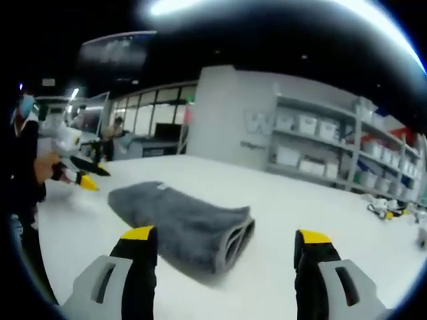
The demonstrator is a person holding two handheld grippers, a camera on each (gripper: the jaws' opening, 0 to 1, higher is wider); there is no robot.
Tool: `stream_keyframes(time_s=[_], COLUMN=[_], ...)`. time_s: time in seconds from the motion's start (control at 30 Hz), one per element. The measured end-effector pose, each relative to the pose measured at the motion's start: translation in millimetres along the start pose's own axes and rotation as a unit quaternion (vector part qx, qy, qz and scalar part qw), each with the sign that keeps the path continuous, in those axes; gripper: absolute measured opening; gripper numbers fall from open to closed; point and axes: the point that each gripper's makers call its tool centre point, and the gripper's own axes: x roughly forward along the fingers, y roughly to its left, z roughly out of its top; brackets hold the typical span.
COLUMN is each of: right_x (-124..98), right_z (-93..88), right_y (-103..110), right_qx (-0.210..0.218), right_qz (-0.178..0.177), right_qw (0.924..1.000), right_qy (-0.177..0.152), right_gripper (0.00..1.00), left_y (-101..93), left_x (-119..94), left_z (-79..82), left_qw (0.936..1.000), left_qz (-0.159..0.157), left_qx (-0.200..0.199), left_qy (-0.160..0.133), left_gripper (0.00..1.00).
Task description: Open the folded towel by lifting each exposed corner and separating the folded layers until the towel lies flat within the target outline without major curled edges
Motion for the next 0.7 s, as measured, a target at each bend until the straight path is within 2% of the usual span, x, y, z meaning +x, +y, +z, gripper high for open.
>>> stream_keyframes(time_s=[0.2,0.37,0.7], right_x=[13.1,18.8,24.7], right_z=[-11.7,-14.4,-30.5], right_y=[9.2,11.8,12.1], right_qx=[0.021,0.029,0.041], right_qz=[0.029,0.032,0.035], right_qw=[0.9992,0.9989,0.9978], right_qy=[0.016,0.018,0.038], right_gripper=[0.81,0.77,0.71], left_y=[3.1,-2.5,-4.9], left_x=[5.5,11.8,17.0], left_z=[-2.8,-7.7,-12.2], left_qw=[0.9997,0.9989,0.9980], left_qz=[-0.004,-0.022,-0.030], left_qx=[-0.026,-0.042,-0.055], left_qy=[-0.002,0.003,0.009], left_gripper=[0.58,0.53,0.47])
